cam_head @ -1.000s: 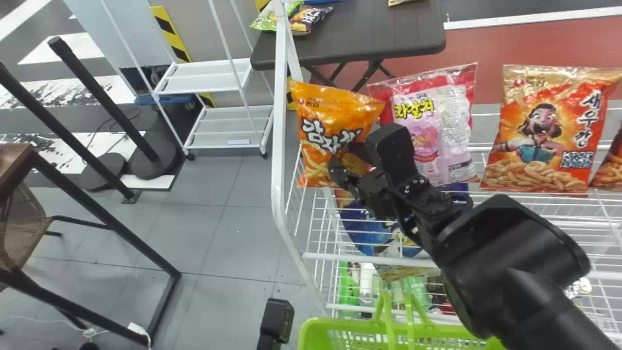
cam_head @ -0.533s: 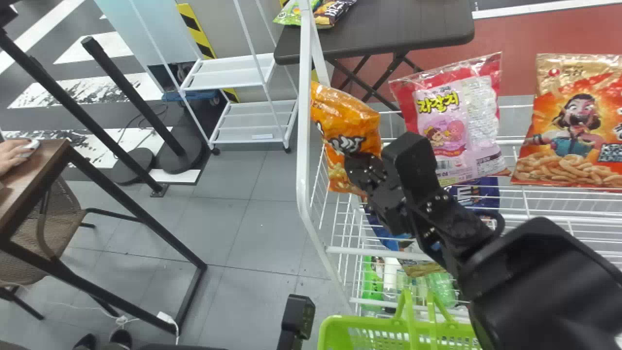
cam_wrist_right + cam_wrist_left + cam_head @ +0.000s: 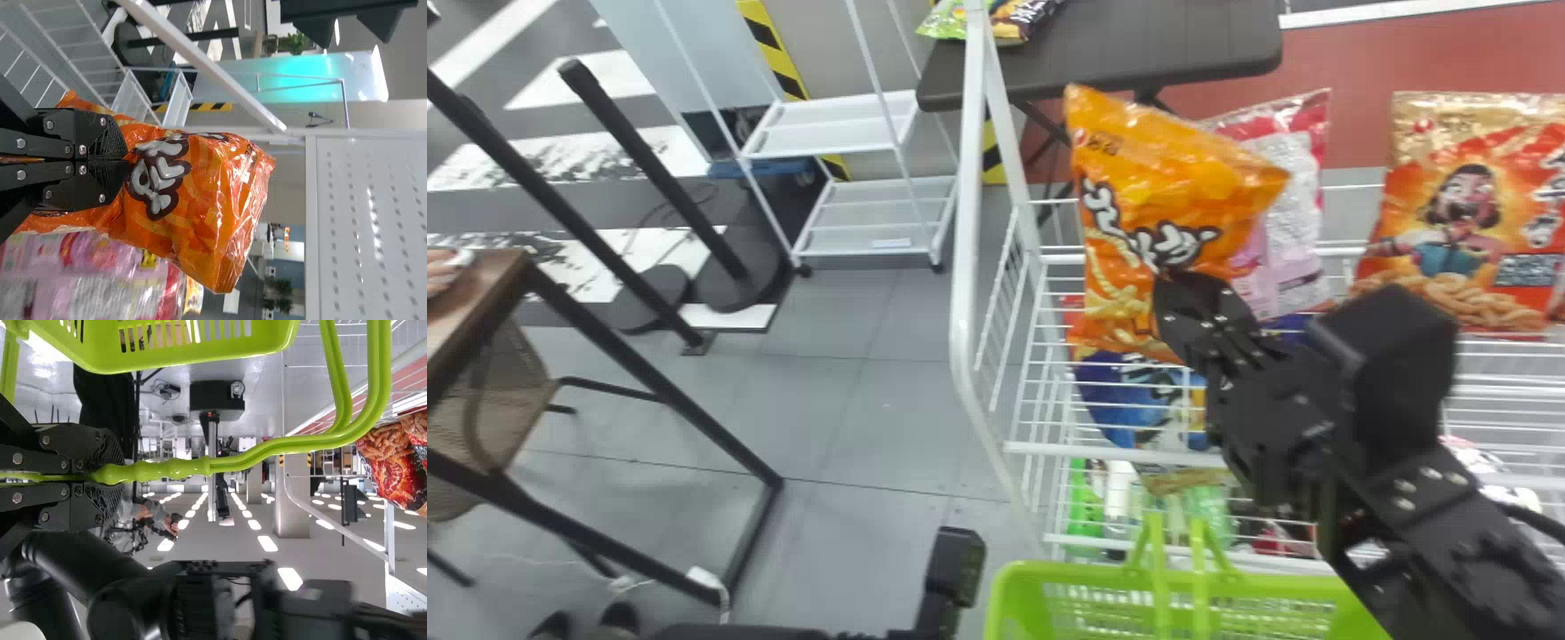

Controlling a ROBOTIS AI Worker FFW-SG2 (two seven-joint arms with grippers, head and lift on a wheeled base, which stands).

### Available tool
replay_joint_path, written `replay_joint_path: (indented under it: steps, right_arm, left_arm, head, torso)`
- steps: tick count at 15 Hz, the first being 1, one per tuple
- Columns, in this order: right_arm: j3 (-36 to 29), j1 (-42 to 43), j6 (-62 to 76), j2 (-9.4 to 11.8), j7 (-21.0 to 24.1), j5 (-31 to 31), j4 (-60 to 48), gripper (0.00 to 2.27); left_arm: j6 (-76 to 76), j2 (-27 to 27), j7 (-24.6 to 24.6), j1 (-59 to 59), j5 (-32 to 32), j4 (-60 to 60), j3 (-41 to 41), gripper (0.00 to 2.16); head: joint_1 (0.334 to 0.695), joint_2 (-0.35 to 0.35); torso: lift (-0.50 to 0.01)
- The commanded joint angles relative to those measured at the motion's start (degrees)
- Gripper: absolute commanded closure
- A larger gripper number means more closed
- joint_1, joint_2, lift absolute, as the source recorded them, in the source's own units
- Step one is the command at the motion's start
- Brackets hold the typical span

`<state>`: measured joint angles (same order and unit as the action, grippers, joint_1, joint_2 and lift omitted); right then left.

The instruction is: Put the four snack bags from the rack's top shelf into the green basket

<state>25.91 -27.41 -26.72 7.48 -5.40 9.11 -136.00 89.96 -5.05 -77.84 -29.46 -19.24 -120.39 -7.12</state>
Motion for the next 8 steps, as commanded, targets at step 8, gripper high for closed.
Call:
replay_joint_path:
  steps: [8]
  right_arm:
    - [-22.1, -23.5, -16.5, 13.0, -0.5, -15.9, -18.1, 2.19]
  left_arm:
    - [0.1, 2.0, 2.6, -0.6, 0.5, -1.3, -3.9, 2.15]
  head:
    - [0.695, -0.145]
  torso:
    - [0.000]
